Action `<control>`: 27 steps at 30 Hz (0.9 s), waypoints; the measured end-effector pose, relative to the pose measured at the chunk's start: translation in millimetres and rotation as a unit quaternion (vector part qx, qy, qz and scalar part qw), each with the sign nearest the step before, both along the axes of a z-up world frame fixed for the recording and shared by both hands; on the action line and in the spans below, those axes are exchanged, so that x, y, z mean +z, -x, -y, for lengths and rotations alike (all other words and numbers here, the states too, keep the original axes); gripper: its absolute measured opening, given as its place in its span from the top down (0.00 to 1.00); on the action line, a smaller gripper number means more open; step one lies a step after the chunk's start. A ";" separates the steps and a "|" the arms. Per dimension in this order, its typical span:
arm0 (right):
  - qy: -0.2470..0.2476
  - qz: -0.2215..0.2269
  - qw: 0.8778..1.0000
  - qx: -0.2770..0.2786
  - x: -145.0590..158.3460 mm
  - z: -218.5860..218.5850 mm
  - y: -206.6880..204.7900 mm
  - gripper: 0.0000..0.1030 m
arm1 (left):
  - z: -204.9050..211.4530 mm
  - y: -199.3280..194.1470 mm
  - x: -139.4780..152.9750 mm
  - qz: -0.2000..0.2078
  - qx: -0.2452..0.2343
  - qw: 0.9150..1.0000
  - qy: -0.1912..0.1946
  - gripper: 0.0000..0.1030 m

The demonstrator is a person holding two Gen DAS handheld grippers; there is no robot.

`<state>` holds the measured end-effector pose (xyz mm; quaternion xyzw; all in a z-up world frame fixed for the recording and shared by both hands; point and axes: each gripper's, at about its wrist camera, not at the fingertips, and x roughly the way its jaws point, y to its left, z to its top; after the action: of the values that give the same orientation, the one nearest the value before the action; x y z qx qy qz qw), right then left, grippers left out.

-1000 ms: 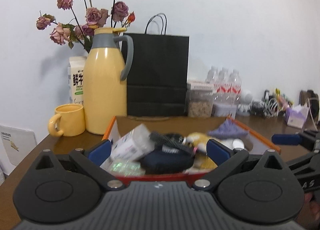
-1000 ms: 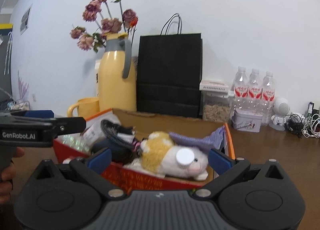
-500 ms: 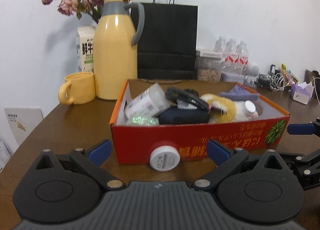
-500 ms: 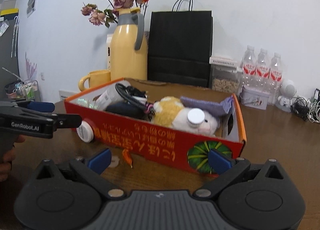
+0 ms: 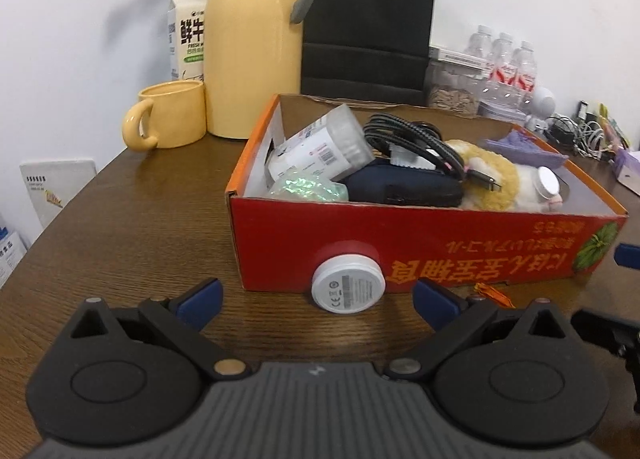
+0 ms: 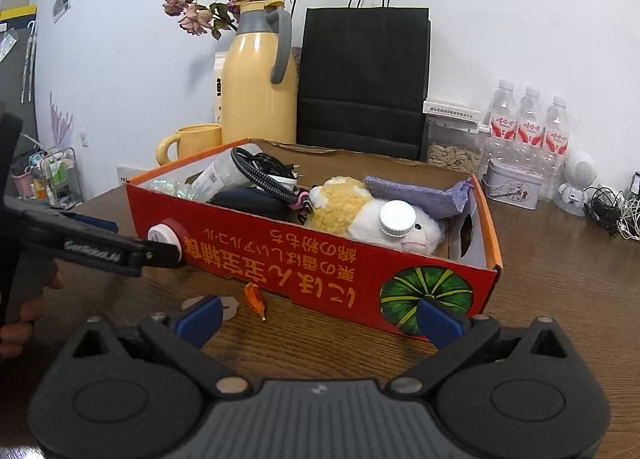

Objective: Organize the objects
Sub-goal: 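Withdraw and grasp the white round lid with the left gripper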

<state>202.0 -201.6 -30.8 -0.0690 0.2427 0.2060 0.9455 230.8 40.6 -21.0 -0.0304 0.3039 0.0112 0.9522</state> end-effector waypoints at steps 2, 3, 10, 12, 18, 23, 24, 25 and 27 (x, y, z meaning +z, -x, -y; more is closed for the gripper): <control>0.001 0.000 1.000 0.001 -0.5 -0.1 0.0 0.00 | 0.9 -2.7 0.0 0.001 0.006 1.000 -0.001 0.00; 0.001 0.000 1.000 0.001 -0.7 -0.1 -0.1 0.00 | 1.9 -3.8 0.0 0.001 0.011 1.000 -0.003 0.00; 0.003 0.000 1.000 0.002 -1.2 -0.6 -0.3 0.00 | 11.1 -6.0 1.0 0.001 0.019 1.000 -0.003 0.16; 0.003 0.000 1.000 0.002 -1.5 -0.7 -0.5 0.00 | 13.4 -5.8 0.6 -0.003 0.015 1.000 0.002 0.28; 0.004 -0.001 1.000 0.002 -1.9 -0.7 -0.9 0.00 | 19.0 2.1 2.8 0.006 -0.006 1.000 0.012 0.61; 0.007 -0.006 1.000 0.003 -4.2 -1.5 -3.0 0.00 | 19.3 9.0 7.3 0.023 -0.011 1.000 0.012 0.61; 0.008 -0.007 1.000 0.003 -5.1 -2.0 -3.6 0.00 | 19.0 10.3 7.7 0.024 -0.012 1.000 0.015 0.61; 0.009 -0.008 1.000 0.003 -5.8 -2.4 -3.9 0.00 | 18.8 11.7 8.2 0.026 -0.012 0.999 0.016 0.61; 0.013 -0.012 1.000 0.003 -7.7 -4.0 -5.0 0.00 | 17.8 13.6 9.6 0.029 -0.014 0.999 0.019 0.61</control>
<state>207.0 -197.6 -38.5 -0.0796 0.2562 0.2066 0.9409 217.2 22.8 -11.3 -0.0441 0.2766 -0.0088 0.9599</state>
